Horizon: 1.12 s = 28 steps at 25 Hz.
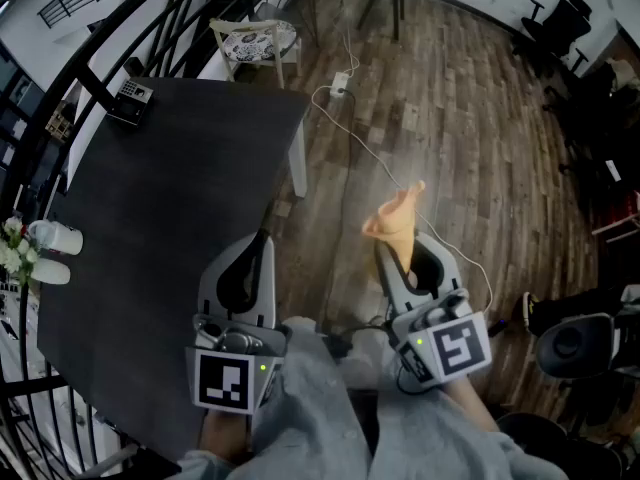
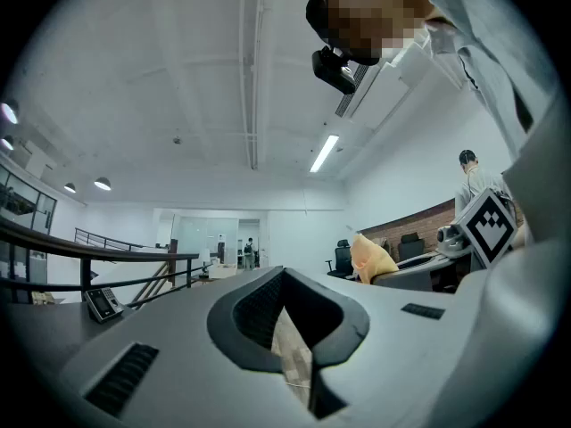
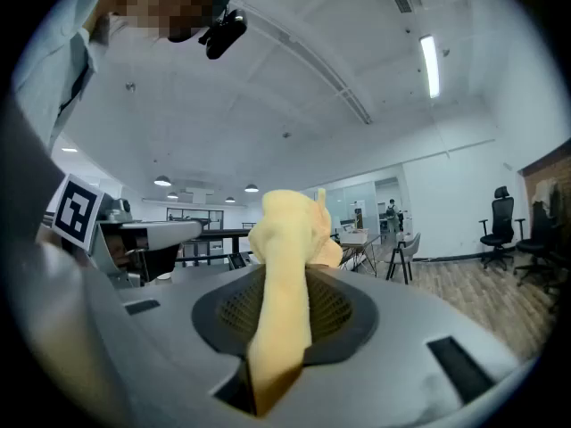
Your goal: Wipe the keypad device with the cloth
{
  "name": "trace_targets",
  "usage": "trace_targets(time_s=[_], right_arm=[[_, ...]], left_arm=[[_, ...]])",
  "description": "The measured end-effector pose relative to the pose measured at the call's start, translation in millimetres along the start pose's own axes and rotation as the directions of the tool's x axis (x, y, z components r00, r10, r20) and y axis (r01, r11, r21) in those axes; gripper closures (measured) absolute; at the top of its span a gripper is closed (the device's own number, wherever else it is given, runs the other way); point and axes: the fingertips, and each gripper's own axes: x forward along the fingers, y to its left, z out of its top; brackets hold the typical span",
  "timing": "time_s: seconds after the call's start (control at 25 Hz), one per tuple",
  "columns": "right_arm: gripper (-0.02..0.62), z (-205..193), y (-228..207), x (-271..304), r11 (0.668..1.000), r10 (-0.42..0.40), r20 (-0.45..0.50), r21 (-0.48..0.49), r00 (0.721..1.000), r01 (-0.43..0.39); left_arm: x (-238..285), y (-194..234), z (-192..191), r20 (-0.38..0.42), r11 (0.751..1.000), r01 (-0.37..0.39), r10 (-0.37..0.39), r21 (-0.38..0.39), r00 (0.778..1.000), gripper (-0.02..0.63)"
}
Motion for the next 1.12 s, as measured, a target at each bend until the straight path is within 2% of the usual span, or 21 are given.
trace_targets(time_s=[0.36, 0.52, 0.84, 1.12], right_arm=[[0.495, -4, 2, -4, 1.0, -0.007, -0.004, 0.002, 1.0, 0.007], [0.494, -2, 3, -4, 0.999, -0.028, -0.003, 0.031, 1.0, 0.028], [0.494, -1, 6, -7, 0.995, -0.084, 0.013, 0.057, 0.996, 0.083], [0.494, -7, -7, -9, 0.99, -0.118, -0.004, 0.074, 0.993, 0.118]], left_arm=[[-5, 0, 2, 0.003, 1.0, -0.002, 0.002, -0.001, 1.0, 0.6], [-7, 2, 5, 0.015, 1.0, 0.002, -0.002, -0.005, 1.0, 0.6], [-9, 3, 4, 0.026, 0.998, 0.056, -0.056, -0.002, 0.998, 0.6], [-4, 6, 3, 0.03, 0.998, 0.058, -0.058, -0.006, 0.998, 0.6]])
